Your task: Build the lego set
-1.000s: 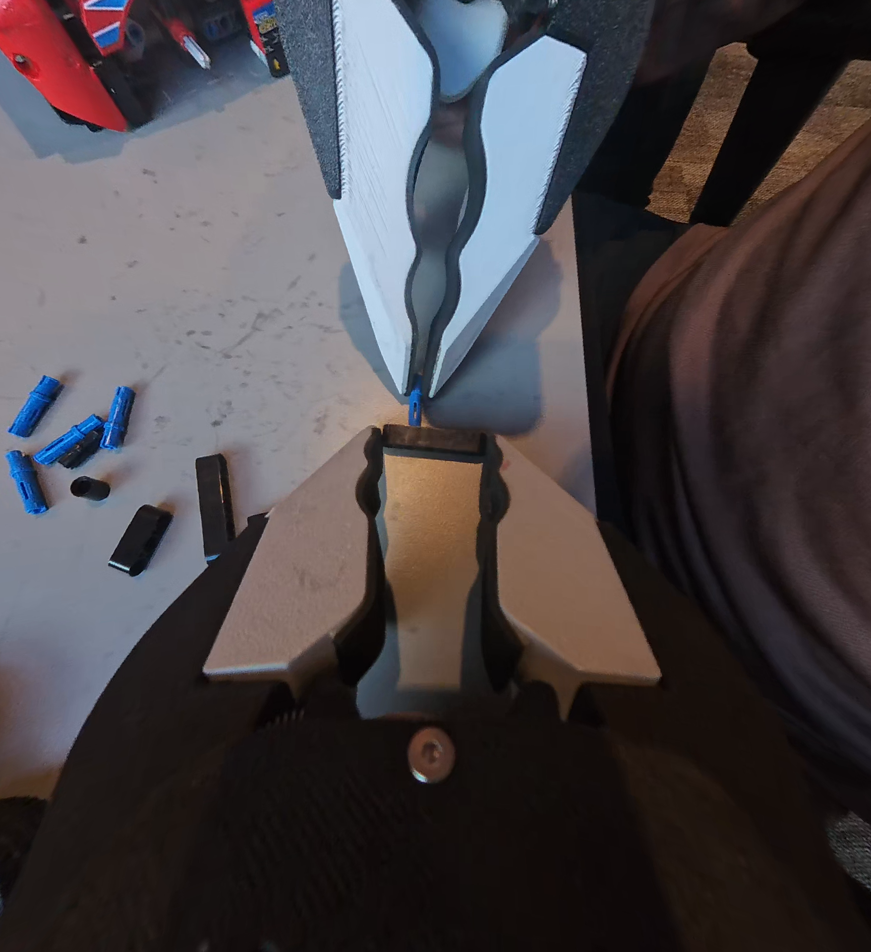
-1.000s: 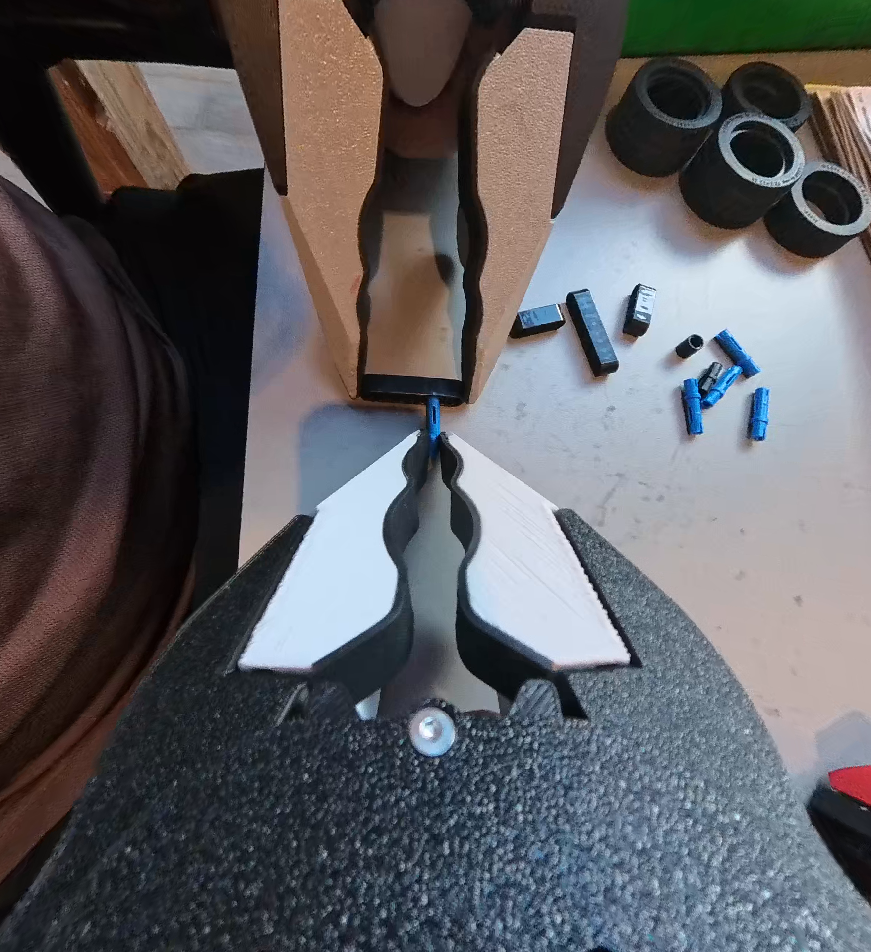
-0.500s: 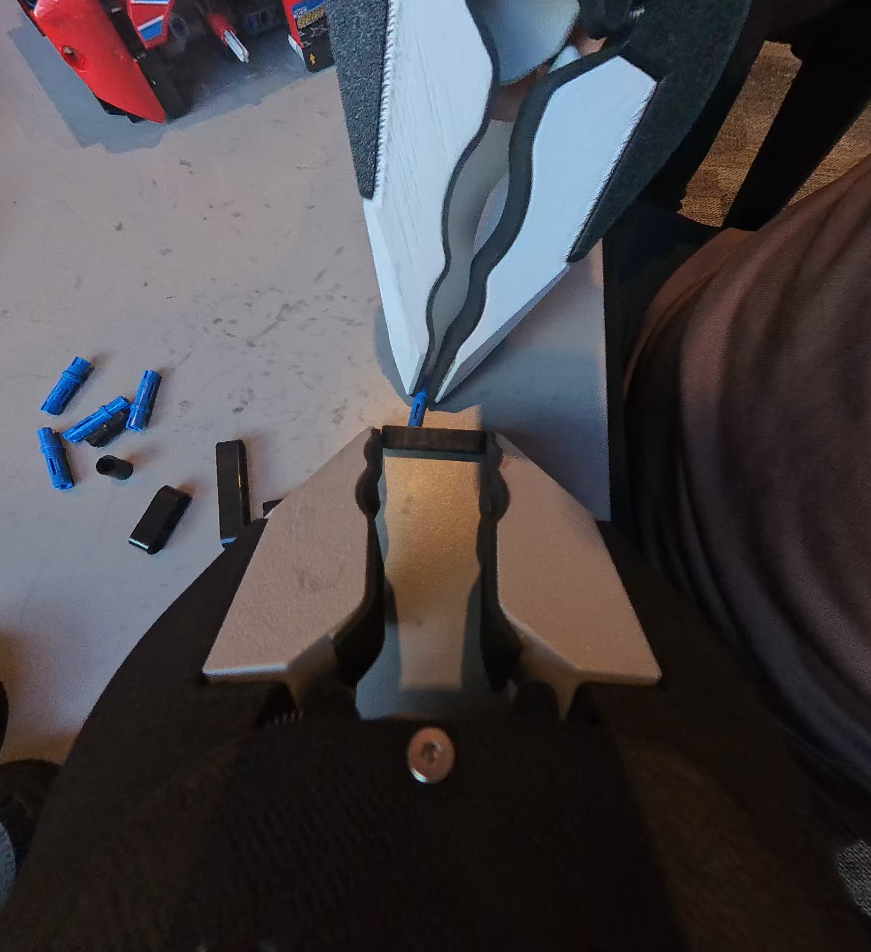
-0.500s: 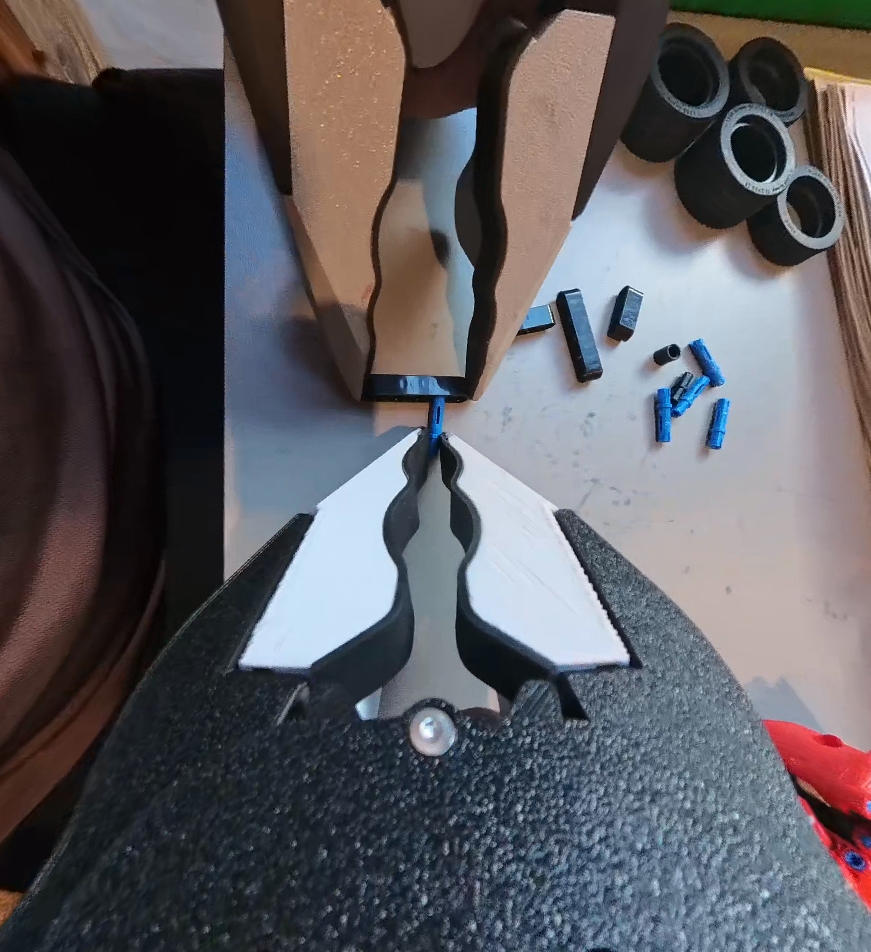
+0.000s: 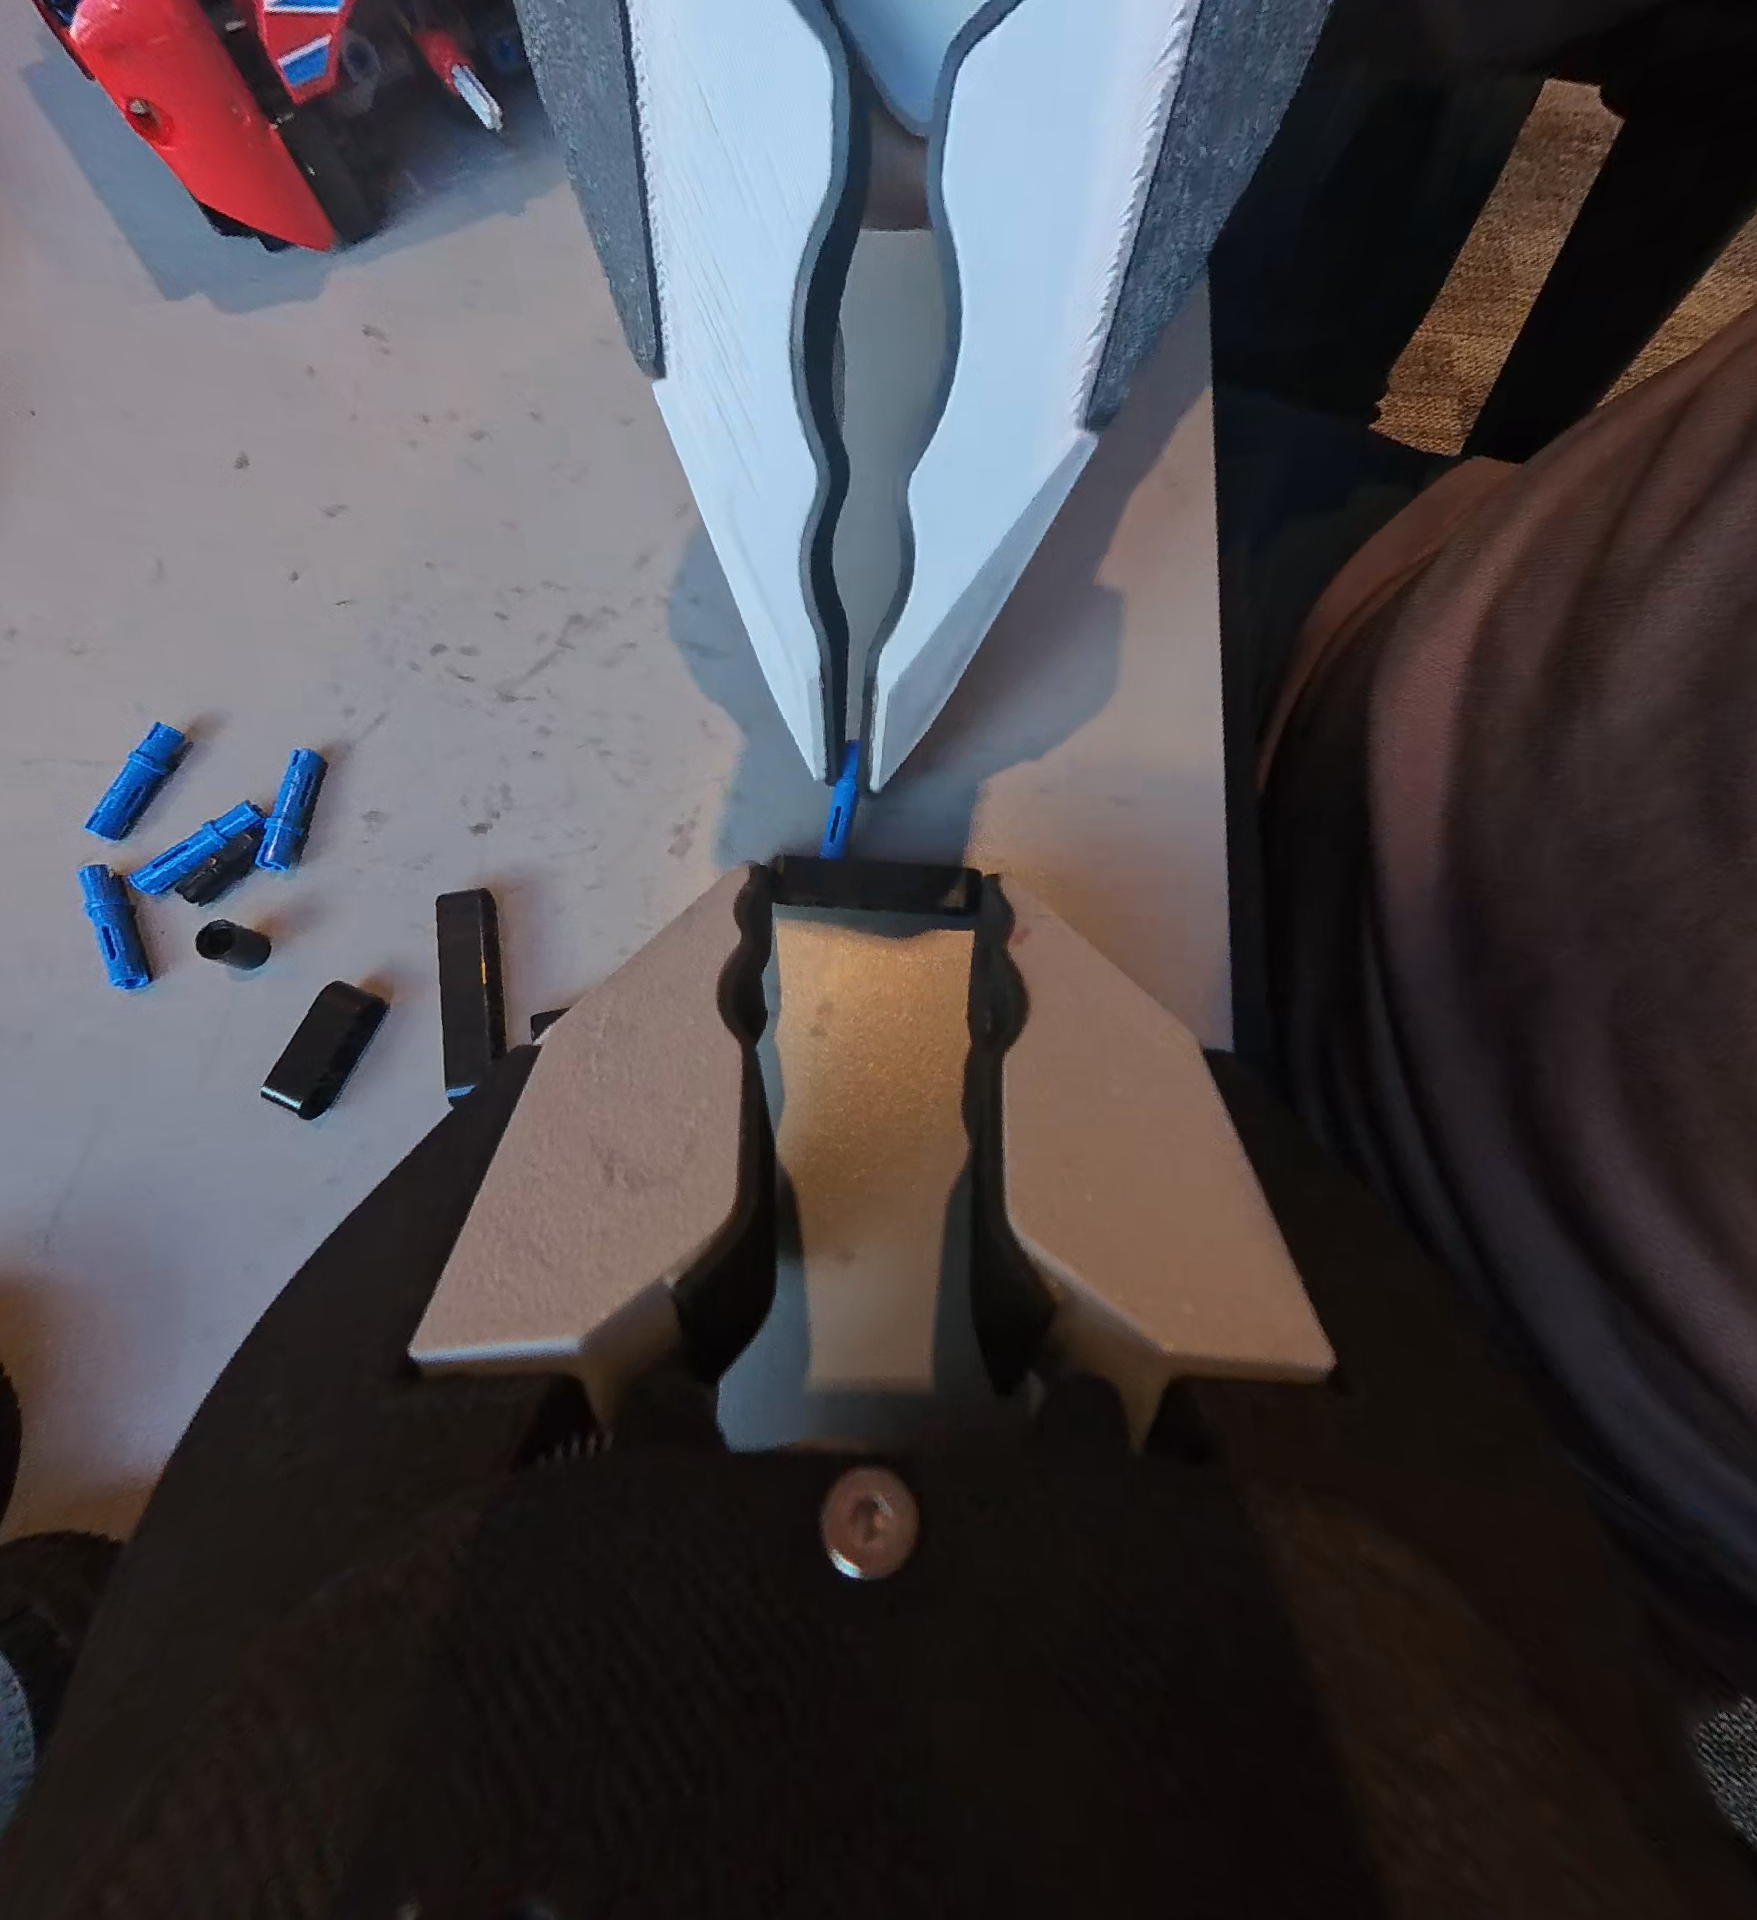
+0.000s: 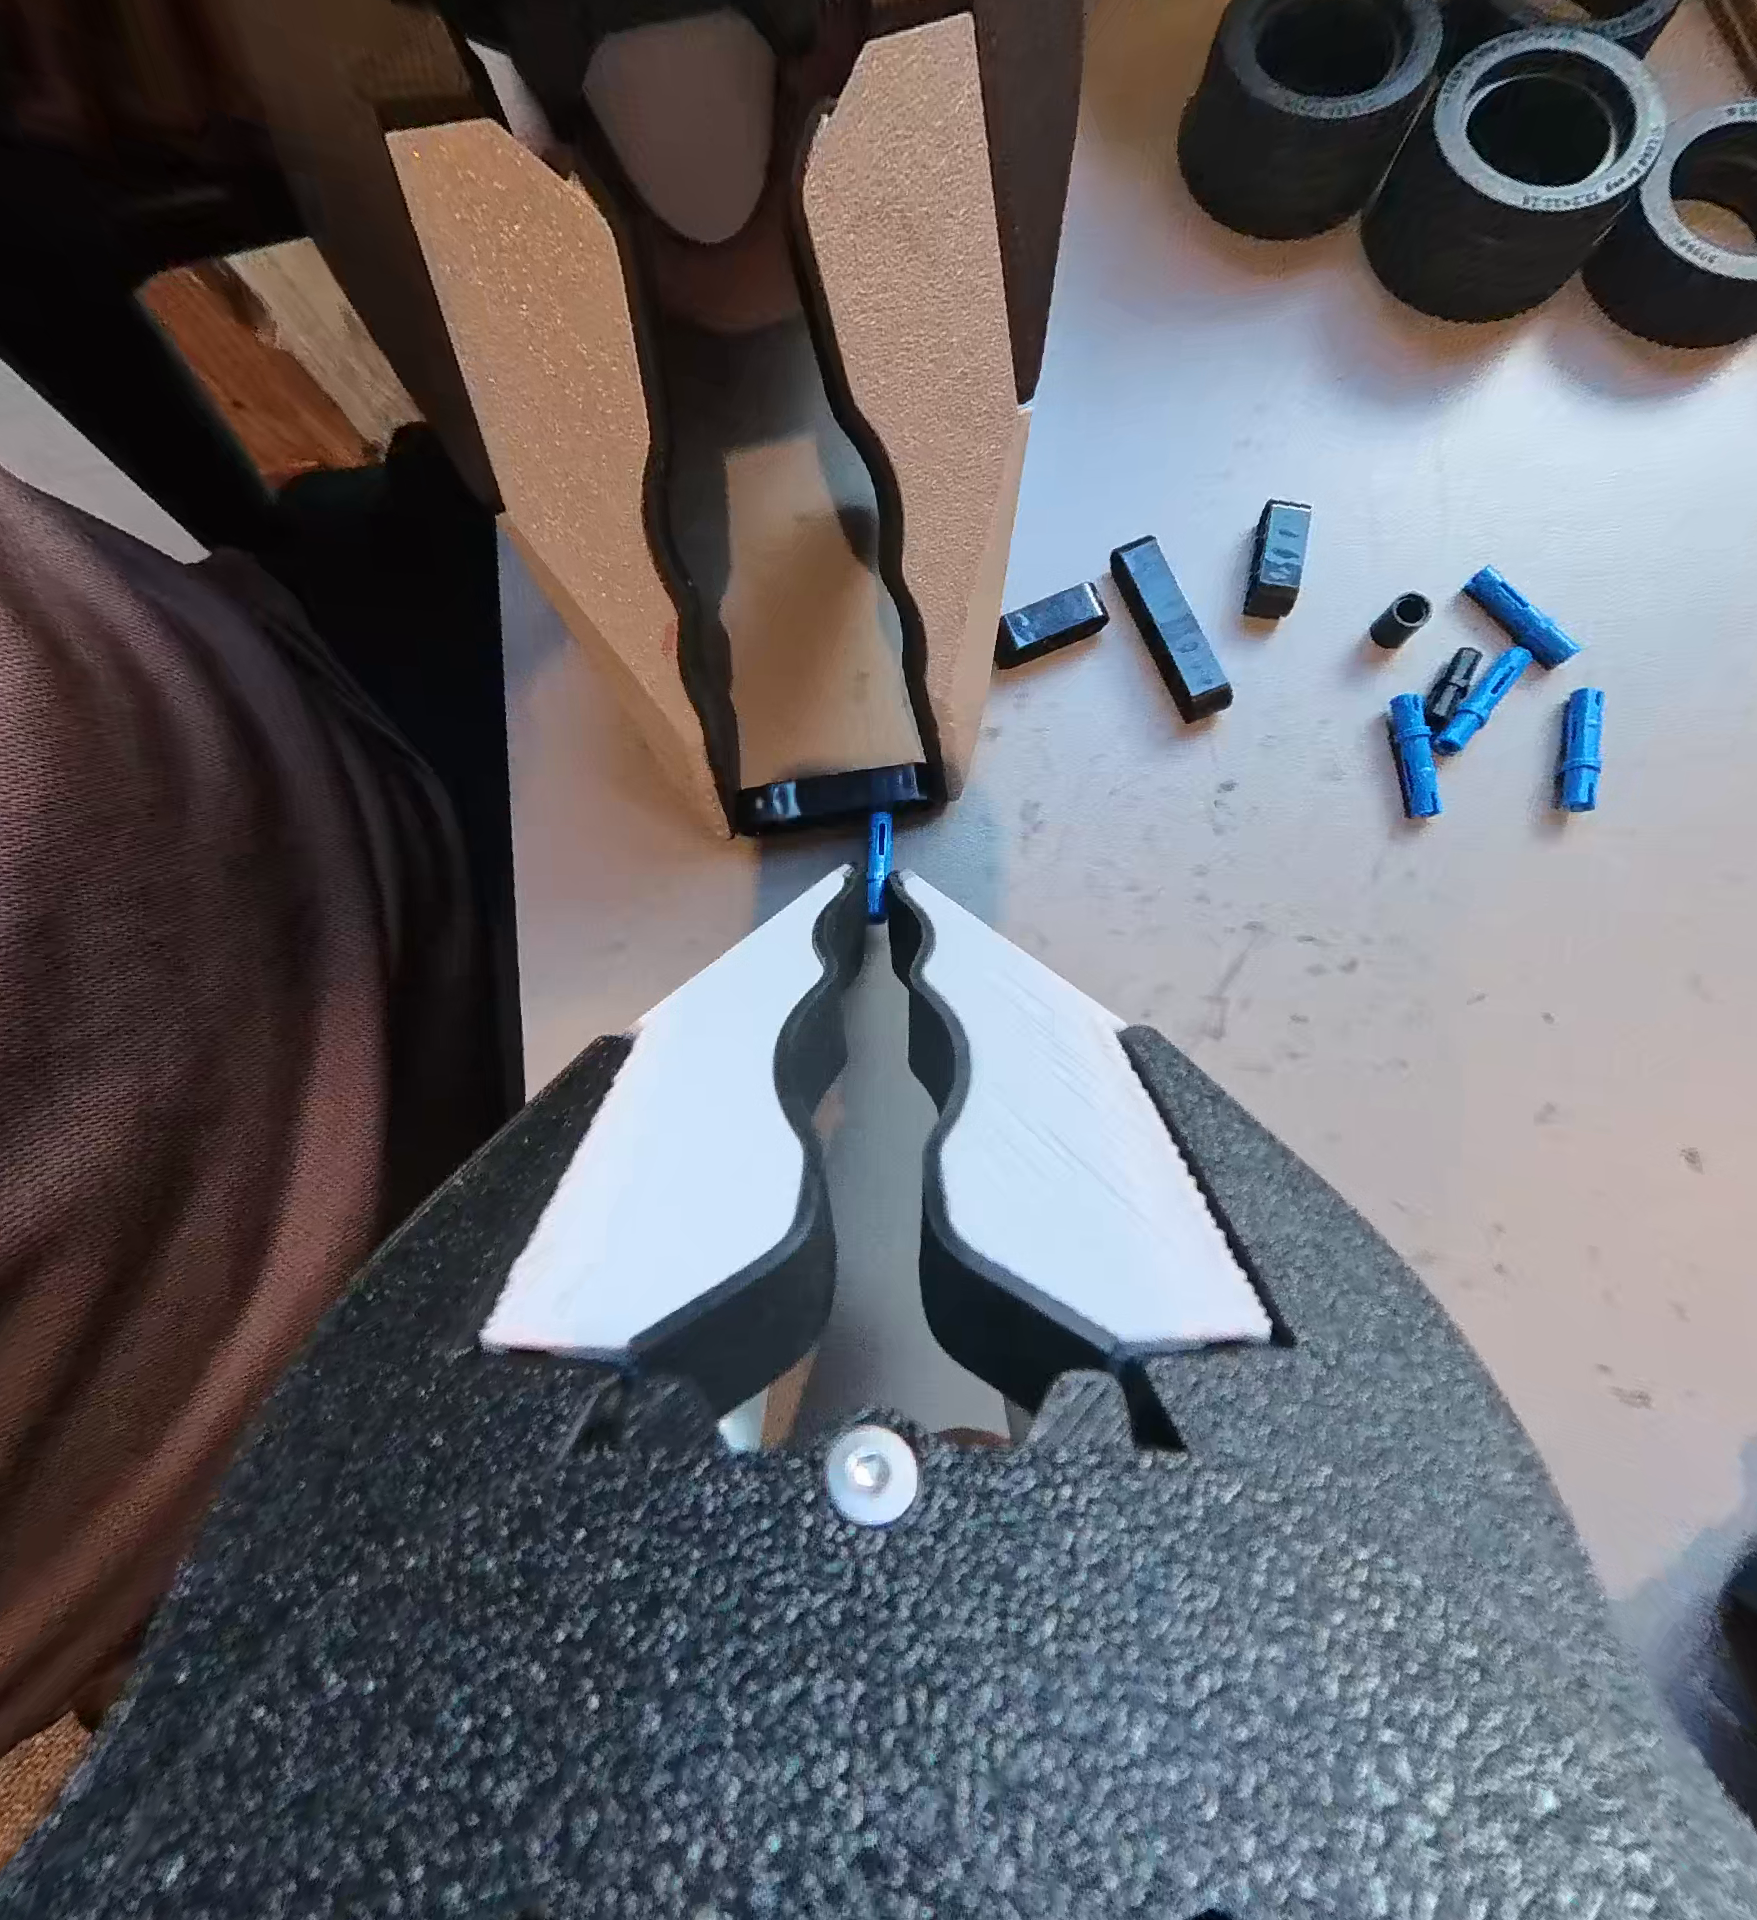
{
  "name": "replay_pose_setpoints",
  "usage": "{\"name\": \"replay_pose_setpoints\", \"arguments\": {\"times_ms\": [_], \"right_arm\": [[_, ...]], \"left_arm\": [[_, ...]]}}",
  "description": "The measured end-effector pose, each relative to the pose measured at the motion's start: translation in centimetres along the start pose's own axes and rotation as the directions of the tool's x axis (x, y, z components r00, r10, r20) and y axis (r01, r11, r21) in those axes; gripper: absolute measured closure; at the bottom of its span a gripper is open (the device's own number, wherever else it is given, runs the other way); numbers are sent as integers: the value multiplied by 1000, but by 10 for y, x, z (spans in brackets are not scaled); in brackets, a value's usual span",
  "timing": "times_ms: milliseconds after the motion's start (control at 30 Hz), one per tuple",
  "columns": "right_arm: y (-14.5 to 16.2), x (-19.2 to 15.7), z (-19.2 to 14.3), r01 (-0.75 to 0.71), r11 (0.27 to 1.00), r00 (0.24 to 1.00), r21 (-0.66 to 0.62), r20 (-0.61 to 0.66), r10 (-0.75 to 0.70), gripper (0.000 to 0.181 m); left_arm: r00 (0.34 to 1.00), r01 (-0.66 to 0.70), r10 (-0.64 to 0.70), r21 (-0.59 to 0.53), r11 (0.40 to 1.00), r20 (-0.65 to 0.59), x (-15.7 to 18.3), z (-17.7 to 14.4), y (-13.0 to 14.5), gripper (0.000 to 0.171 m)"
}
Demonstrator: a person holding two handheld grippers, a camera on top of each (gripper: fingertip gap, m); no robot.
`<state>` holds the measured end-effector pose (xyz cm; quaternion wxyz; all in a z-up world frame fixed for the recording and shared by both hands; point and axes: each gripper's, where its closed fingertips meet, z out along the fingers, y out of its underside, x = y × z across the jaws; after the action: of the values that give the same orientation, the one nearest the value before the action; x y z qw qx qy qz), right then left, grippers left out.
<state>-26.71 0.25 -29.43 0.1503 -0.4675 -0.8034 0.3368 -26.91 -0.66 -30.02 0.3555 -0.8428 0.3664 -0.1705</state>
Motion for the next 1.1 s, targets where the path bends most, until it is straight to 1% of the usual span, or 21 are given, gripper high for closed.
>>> {"name": "replay_pose_setpoints", "arguments": {"times_ms": [100,233,300,400,600,700,833,967,1100], "right_arm": [[-1,0,0,-15,1000,1000,11,10,15,178],[-5,0,-1,-99,993,993,70,70,94,178],[-4,0,-1,-106,992,991,75,86,99,178],[2,-1,3,-51,997,997,57,66,47,178],[2,-1,2,-26,997,998,72,51,22,177],[3,-1,5,25,998,1000,60,1,-25,176],[2,1,6,45,997,998,58,-38,-42,177],[0,1,7,106,993,993,56,-50,-103,178],[-1,-2,7,130,989,991,68,-39,-128,178]], "left_arm": [[1000,2,-2,0,1000,-1,0,0,0,133],[1000,1,-1,-1,1000,-2,0,0,0,133],[1000,2,-2,0,1000,-5,0,0,0,133],[1000,6,-6,1,1000,-11,0,0,0,133],[1000,9,-9,2,1000,-19,1,-1,0,133],[1000,1,-1,1,1000,-12,1,-1,0,133],[1000,-6,6,0,1000,-15,1,-1,1,133],[999,-10,10,0,1000,-31,2,-3,3,133],[999,-18,18,0,1000,-43,3,-4,4,133]]}}
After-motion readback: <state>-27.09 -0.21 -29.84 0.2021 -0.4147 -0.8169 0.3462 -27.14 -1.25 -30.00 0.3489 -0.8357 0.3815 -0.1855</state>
